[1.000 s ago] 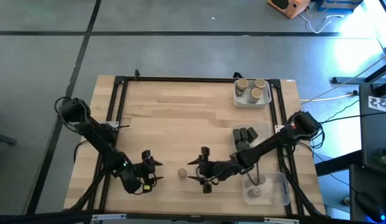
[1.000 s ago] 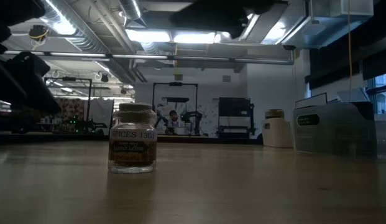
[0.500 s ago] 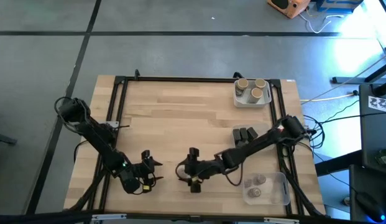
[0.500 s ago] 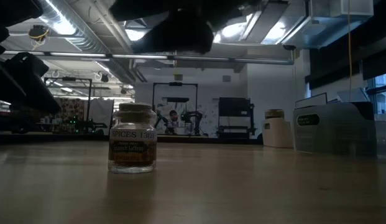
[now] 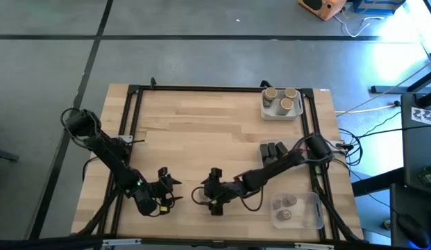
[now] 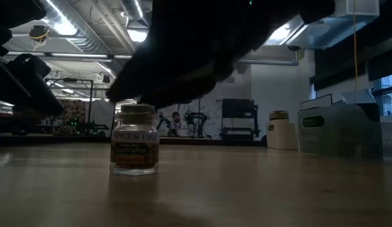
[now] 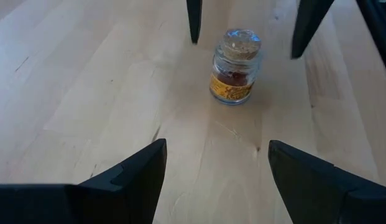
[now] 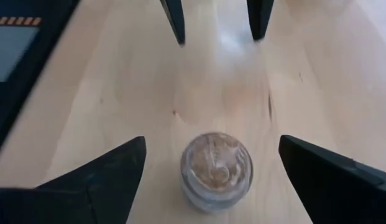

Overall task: Sort spices by type
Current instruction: Put the transparent seasoning bottle into the bottom transparent bin

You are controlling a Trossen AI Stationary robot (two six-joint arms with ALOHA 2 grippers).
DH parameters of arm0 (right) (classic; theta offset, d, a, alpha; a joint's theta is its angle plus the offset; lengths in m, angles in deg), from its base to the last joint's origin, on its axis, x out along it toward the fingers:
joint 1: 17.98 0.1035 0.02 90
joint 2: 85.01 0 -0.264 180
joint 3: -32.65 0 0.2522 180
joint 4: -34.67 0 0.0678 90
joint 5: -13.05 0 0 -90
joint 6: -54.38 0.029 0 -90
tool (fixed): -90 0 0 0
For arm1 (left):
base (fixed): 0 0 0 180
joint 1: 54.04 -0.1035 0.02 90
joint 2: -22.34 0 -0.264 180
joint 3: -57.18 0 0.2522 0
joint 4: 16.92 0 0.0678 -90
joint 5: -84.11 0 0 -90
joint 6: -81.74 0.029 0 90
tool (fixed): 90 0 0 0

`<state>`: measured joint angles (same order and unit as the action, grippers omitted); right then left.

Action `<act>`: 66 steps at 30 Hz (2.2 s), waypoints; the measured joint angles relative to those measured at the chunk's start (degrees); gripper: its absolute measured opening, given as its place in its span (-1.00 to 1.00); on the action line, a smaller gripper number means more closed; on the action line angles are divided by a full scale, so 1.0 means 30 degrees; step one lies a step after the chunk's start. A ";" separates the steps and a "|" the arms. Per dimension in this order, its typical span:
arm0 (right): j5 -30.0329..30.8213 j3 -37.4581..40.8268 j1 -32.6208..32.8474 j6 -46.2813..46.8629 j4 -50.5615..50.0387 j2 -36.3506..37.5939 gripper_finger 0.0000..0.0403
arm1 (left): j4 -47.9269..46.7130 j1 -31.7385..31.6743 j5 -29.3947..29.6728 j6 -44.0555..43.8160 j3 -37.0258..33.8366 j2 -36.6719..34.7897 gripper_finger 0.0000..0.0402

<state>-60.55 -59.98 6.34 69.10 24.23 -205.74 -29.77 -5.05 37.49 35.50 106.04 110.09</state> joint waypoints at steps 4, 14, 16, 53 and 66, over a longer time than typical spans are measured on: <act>0.0169 0.0005 -0.0022 0.0129 -0.0025 -0.0474 0.74 | 0.0000 -0.0007 0.0077 -0.0045 0.0000 0.0000 0.32; 0.0355 0.0007 -0.0022 0.0100 -0.0067 -0.0489 0.05 | 0.0005 -0.0007 0.0262 -0.0088 0.0000 0.0000 0.32; 0.0371 0.0007 -0.0022 0.0031 -0.0087 -0.0489 -0.11 | 0.0005 -0.0007 0.0261 -0.0096 0.0000 0.0000 0.32; 0.5339 0.0015 0.6795 1.1826 -1.6710 0.7932 -0.12 | 0.0681 -0.1219 0.0306 0.0057 0.0015 0.0000 0.32; 0.6495 0.0022 1.2265 2.5593 -2.4316 0.8487 -0.12 | 0.1586 -0.2373 0.0272 0.0825 0.0015 0.0007 0.32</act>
<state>-41.07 -59.92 43.14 145.88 -48.72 -180.27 -25.01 -12.17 38.30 37.98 106.08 110.11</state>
